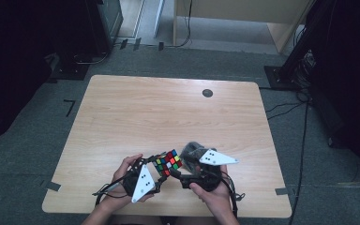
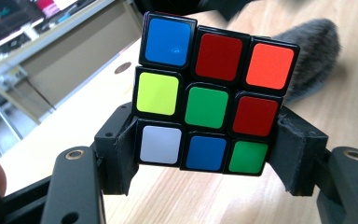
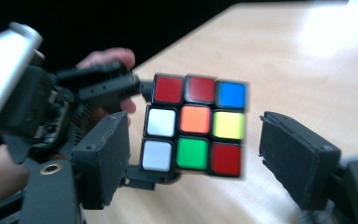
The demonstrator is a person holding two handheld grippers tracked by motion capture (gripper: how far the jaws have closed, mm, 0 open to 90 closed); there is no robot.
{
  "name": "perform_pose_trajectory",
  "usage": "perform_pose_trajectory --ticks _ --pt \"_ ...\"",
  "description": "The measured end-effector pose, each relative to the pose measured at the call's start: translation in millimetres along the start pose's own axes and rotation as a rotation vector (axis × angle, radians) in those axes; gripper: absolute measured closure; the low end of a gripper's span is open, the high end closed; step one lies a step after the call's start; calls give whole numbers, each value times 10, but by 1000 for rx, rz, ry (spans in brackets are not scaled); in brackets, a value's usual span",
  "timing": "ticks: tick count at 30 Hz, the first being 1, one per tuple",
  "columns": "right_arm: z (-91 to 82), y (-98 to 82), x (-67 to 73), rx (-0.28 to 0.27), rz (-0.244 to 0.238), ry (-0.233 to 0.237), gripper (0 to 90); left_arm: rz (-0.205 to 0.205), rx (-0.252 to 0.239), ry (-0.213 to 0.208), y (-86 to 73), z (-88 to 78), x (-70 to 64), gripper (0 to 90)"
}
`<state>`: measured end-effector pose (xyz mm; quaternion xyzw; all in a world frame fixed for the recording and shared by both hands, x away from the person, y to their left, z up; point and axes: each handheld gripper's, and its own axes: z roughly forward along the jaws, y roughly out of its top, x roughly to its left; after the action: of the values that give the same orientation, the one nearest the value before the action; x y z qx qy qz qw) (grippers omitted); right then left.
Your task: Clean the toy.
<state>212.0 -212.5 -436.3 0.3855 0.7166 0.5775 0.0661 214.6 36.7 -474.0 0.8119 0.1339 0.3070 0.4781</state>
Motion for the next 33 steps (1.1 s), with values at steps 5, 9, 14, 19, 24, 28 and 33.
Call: perform_pose_trajectory --ticks 5,9,14,19,24,28,33 --pt "-175 44 -165 -79 -9 -116 272 -122 -8 14 -38 -56 187 339" --pt "-83 -102 -405 79 -36 -350 303 -219 -31 0 -42 -95 298 339" --pt "106 -364 -644 253 -32 -465 302 -272 -22 -8 -67 -96 358 339" --pt "209 -503 -719 332 -46 -523 305 -282 -19 -13 -70 -95 366 339" --pt "167 -505 -716 317 -62 -538 598 -290 -28 -9 -67 -100 358 339" --pt "38 -420 -688 230 3 -475 670 -303 -37 -33 -75 -97 357 339" --pt "-139 -111 -237 -16 -93 -280 667 -276 -24 -74 -71 -55 291 339"
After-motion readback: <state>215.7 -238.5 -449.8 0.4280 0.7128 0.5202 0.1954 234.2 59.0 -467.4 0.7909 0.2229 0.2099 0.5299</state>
